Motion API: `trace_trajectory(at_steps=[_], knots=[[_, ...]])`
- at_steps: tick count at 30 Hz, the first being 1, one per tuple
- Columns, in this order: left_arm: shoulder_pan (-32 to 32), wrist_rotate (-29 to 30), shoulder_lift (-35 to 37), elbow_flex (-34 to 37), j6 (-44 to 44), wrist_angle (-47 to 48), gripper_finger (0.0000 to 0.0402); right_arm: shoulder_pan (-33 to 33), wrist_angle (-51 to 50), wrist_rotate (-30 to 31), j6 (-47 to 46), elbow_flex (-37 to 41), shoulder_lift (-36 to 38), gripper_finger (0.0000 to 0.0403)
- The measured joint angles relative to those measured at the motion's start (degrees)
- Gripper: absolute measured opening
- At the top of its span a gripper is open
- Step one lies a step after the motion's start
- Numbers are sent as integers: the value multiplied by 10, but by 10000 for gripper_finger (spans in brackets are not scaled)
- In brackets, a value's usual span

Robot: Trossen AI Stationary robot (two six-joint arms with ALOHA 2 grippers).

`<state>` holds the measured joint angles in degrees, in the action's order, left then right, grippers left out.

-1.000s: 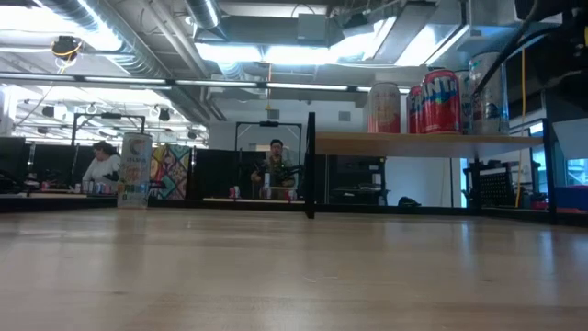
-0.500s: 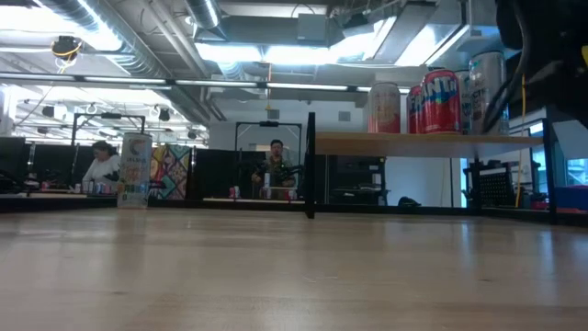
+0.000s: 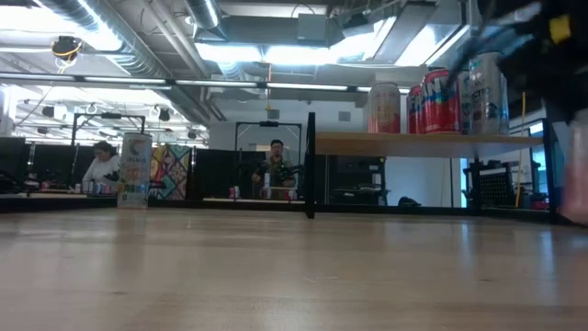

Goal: Place canned beverage on shelf
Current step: Put the white pink soda can on the shelf aligned with the other white pink soda can

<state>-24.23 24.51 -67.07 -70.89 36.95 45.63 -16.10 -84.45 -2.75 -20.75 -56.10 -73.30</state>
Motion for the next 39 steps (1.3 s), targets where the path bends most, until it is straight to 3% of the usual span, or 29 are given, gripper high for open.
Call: trace_trajectory(at_steps=[8,20,30,39], knots=[[0,-1,0,0,0,-1,345,0,21,50,33,-105,-77,250],[0,-2,0,0,0,-1,345,0,51,54,124,-217,-244,249],[0,-2,0,0,0,-3,345,0,46,63,183,-271,-299,255],[0,-1,0,0,0,-3,345,0,58,72,176,-325,-302,328]])
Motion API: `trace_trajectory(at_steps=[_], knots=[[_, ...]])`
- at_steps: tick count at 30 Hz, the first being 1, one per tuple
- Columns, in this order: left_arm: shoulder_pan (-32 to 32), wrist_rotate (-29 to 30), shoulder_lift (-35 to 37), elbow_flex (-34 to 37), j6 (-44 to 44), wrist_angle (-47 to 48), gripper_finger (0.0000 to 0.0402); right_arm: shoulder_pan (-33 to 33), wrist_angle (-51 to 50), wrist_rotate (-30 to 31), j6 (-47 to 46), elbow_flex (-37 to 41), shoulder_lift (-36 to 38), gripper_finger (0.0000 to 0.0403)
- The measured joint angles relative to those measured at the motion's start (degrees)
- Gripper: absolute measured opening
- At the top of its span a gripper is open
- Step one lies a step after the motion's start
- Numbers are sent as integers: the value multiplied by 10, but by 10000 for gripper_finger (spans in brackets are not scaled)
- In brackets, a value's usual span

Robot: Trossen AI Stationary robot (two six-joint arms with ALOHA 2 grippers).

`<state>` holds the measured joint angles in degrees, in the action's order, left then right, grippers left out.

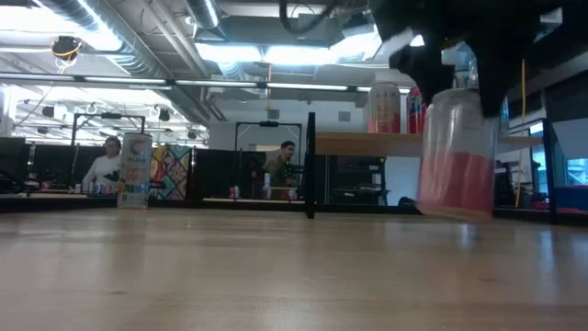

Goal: Place canned beverage on shelf
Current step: Put the white pink soda can on the shelf aligned with the other white pink soda can

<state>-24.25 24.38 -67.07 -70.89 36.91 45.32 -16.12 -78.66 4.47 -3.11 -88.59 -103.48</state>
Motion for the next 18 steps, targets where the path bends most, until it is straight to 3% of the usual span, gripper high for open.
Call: trace_trajectory(at_steps=[9,18], knots=[[0,1,-17,0,0,0,345,0,-5,-5,-13,-90,21,363],[5,-22,-81,0,5,-89,345,-1,-3,3,-56,-43,129,358]])
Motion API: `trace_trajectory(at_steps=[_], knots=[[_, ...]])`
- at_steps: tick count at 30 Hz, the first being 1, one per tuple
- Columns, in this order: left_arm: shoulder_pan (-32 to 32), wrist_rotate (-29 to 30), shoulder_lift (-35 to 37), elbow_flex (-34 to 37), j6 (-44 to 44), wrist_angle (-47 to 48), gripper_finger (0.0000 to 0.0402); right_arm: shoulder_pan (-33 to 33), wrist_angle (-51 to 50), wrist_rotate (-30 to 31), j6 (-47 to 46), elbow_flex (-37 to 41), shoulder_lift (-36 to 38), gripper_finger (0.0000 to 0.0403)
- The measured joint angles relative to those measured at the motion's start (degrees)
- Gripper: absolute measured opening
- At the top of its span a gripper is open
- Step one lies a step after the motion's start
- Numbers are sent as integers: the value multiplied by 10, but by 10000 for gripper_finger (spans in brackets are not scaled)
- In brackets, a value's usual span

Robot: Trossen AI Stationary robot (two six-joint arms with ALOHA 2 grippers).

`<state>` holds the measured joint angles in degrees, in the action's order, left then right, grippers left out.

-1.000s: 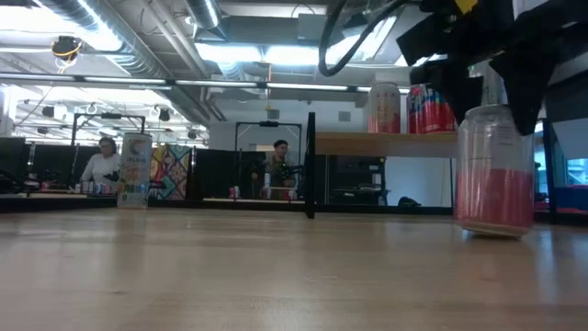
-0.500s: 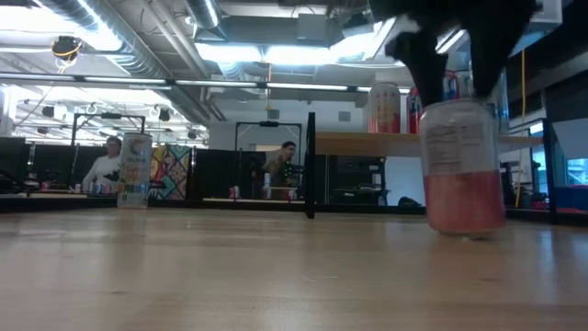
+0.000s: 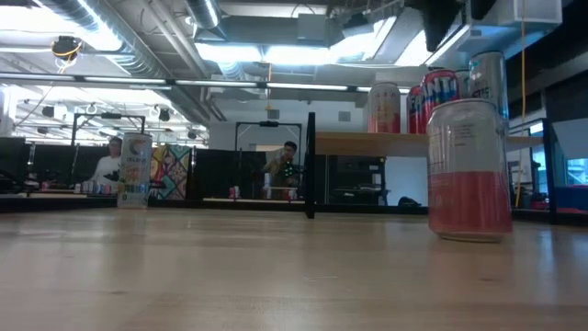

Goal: Place canned beverage on shelf
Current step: Put the white pink soda can on the shelf aligned with the other white pink soda can

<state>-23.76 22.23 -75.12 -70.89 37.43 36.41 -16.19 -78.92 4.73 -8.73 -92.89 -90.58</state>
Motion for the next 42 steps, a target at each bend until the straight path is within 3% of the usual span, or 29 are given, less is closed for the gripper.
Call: trace_trajectory(at_steps=[7,12,21,31,42], knots=[[20,-5,-82,0,16,-121,345,-7,33,12,-51,156,150,358],[39,-17,-165,0,40,-233,345,-7,130,18,-105,309,244,358],[60,-24,-312,0,93,-397,345,-7,304,41,-139,489,271,358],[83,-23,-421,0,134,-479,345,-7,465,76,-150,539,243,358],[111,-27,-429,0,134,-482,345,-7,502,56,-153,540,224,358]])
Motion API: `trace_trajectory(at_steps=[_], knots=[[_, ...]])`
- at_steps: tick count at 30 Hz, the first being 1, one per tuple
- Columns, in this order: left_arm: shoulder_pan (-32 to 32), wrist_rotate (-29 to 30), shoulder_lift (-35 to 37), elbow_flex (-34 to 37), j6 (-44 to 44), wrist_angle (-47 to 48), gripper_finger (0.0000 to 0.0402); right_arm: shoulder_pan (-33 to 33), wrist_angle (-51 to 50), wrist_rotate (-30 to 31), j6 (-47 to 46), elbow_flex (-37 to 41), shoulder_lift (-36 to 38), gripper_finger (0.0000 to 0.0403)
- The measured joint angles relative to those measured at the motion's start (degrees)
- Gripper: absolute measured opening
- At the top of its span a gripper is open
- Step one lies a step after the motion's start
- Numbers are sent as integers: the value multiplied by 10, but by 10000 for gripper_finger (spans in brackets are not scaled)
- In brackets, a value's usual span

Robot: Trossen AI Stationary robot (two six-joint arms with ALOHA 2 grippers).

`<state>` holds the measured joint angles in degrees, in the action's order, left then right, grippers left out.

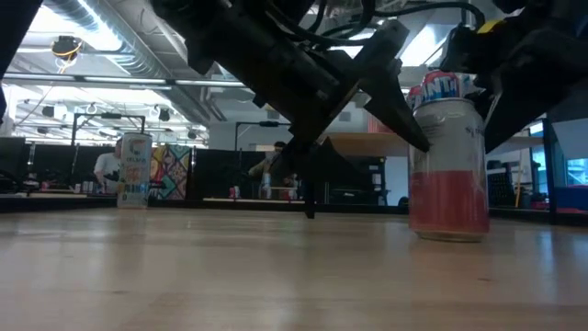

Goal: Place canned beverage on shelf
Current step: Put the white pink soda can on the shelf aligned with the other white pink soda can

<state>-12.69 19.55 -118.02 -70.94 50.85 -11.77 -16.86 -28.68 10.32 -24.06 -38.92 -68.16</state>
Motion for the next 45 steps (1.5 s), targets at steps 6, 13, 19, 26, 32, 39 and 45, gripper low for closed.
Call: trace_trajectory(at_steps=[6,13,19,26,32,39,45], knots=[[2,4,0,0,0,5,345,0,5,-28,-1,0,0,358],[3,10,5,0,13,8,345,0,23,-107,20,0,0,358],[2,-27,21,0,13,16,345,0,-25,-120,31,-35,0,358],[-25,-57,84,0,2,86,345,0,-91,-144,48,-119,0,358],[-63,-79,160,0,-63,121,345,0,-75,-142,44,-139,1,358],[-89,-66,218,0,-65,189,345,-1,-71,-113,18,-139,0,358],[-95,-67,220,0,-69,219,345,-1,-43,-99,18,-139,-14,358]])
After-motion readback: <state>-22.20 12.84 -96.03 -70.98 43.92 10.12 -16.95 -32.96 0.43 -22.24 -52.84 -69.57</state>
